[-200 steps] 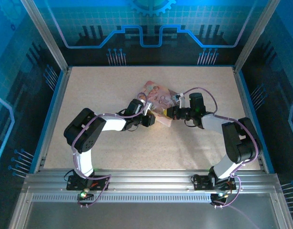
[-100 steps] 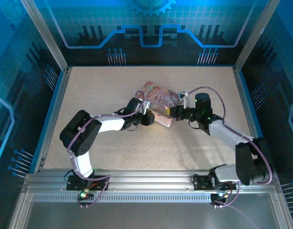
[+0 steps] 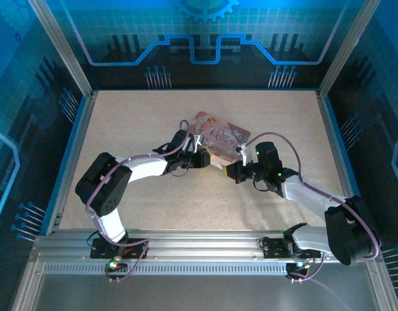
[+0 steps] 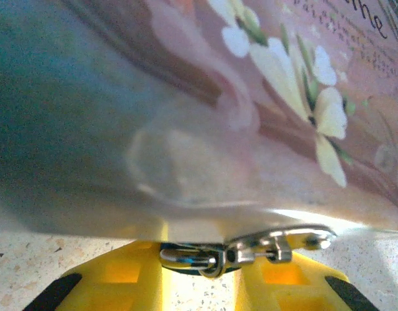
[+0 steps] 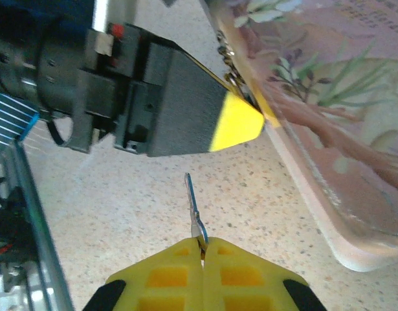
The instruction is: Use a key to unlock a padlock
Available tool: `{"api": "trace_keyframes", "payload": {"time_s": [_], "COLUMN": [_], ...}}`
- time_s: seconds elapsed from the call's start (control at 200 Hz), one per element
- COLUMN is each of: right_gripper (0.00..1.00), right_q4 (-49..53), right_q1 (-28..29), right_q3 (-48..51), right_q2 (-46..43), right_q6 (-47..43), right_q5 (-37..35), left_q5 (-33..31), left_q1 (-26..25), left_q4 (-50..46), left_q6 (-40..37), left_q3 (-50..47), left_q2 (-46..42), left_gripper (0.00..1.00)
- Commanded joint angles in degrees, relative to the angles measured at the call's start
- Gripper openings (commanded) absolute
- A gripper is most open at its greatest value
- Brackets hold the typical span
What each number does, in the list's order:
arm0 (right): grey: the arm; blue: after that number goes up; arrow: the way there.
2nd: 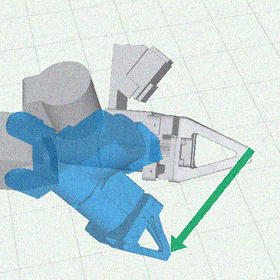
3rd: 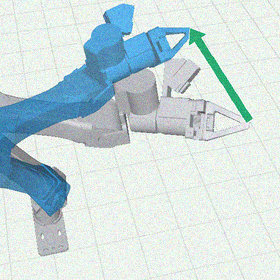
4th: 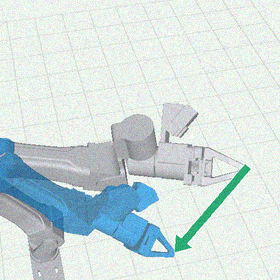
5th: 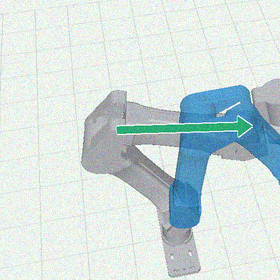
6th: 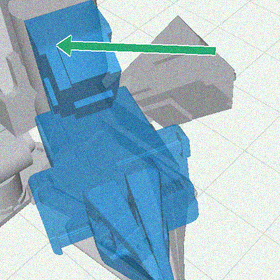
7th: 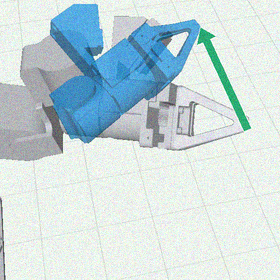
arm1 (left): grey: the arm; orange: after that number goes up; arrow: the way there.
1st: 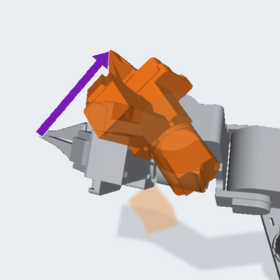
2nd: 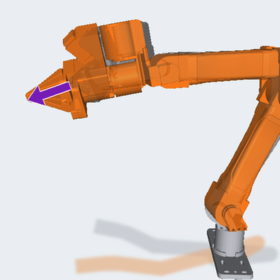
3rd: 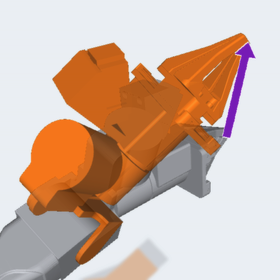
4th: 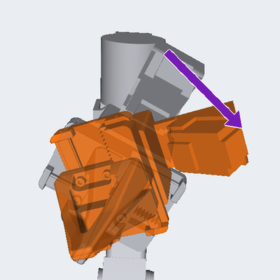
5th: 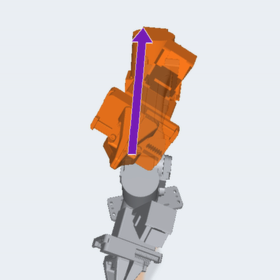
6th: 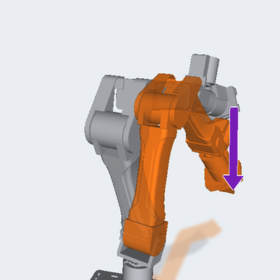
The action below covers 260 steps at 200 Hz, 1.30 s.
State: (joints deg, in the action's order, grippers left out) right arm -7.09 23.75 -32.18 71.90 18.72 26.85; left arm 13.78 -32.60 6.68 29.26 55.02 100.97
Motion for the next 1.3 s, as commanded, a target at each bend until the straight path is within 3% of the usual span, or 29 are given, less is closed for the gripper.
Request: {"api": "trace_keyframes", "payload": {"time_s": [0.0, 0.385, 0.725, 1.05, 1.296], "right_gripper": [0.0, 0.0, 0.0, 0.0, 0.0], "right_q4": [3.39, 3.83, -1.27, -5.49, -10.97], "right_q1": [0.62, -1.74, -3.23, 2.87, 6.42], "right_q3": [-1.11, -7.66, -7.62, -0.48, 1.28], "right_q2": [2.04, 8.93, 10.23, 4.51, 7.87], "right_q6": [-3.69, -8.09, -11.56, -8.0, -5.8], "right_q5": [-5.04, -9.08, -4.91, -8.22, -9.49], "left_q5": [1.67, 0.32, 0.56, -1.82, -2.4], "left_q1": [-0.74, -0.87, -1.01, -1.59, -1.53], "left_q4": [0.36, 0.27, 1.28, 4.97, 5.6], "left_q6": [1.24, 1.23, 5.59, 14.54, 18.51], "left_q3": [1.34, -0.01, 0.26, -0.14, -0.26], "left_q2": [-3.46, -5.34, -5.35, -5.74, -5.69], "left_gripper": [0.25, 0.23, 0.23, 0.24, 0.21]}}
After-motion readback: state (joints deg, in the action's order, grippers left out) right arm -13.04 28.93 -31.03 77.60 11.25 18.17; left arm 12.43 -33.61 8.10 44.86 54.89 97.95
